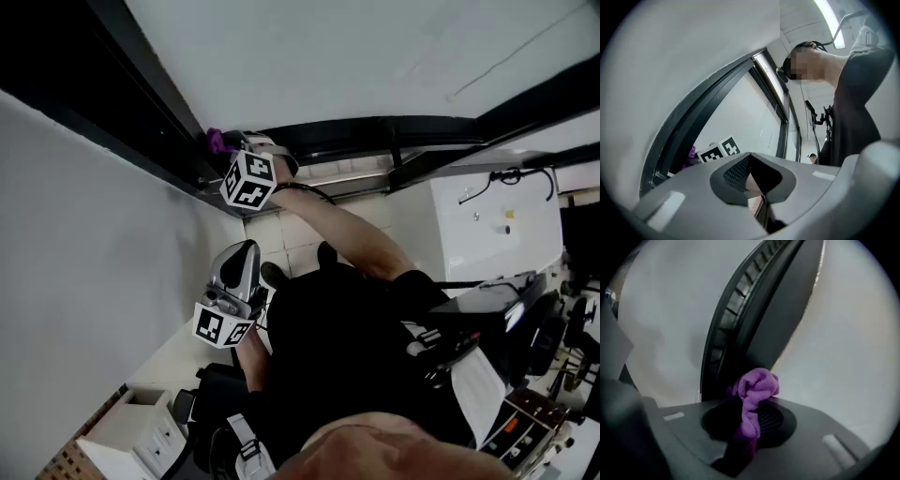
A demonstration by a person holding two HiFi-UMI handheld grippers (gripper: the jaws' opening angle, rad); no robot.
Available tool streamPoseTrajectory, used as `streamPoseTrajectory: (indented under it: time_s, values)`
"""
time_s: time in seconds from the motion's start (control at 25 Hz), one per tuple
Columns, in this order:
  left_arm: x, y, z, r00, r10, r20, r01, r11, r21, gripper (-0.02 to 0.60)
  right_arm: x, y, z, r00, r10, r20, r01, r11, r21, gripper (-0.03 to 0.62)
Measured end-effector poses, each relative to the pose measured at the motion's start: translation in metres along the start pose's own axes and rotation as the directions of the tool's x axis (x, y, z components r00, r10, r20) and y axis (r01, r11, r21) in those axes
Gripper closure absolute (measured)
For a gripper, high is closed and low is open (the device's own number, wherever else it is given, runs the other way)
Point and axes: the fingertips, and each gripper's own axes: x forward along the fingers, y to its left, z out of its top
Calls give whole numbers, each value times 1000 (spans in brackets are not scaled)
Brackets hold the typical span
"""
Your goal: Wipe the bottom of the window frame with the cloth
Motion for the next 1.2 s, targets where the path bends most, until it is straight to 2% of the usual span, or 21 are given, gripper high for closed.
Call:
streamPoseTrajectory:
  time_s: [0.12,0.24,0.4,0.52,0.6,0.72,0.88,1.0,1.08,1.2]
  values:
    - [4,-9,-4,1000,15,0,-15,1000,5,581,-1,10,3,1000,24,9,-23,997,-73,525]
    - [14,-17,-7,1000,-12,-10,12,1000,6,581,-3,8,-3,1000,11,-14,-13,993,-119,525]
    - [16,-21,-7,999,-23,-22,24,1000,13,581,-15,-1,-23,997,-47,-55,36,981,-192,526]
    - [14,-21,-8,999,-21,-33,21,1000,7,581,-41,-25,-61,986,-121,-117,92,970,-225,528]
    - [16,-21,-11,999,-27,-42,27,1000,-1,581,-66,-49,-95,967,-178,-183,129,959,-252,528]
    - [23,-23,-15,998,-46,-49,45,999,-9,581,-101,-82,-143,923,-252,-292,160,939,-305,530]
    - [35,-32,-18,995,-89,-50,88,996,-16,581,-135,-111,-192,839,-333,-430,157,905,-395,531]
    - [41,-38,-19,992,-113,-50,112,994,-20,581,-151,-124,-211,772,-398,-497,146,871,-470,532]
    - [43,-42,-18,992,-115,-50,114,993,-19,581,-154,-127,-213,759,-416,-502,141,857,-496,533]
    - [40,-47,-22,993,-107,-53,106,994,-15,581,-156,-127,-220,771,-394,-501,142,873,-467,533]
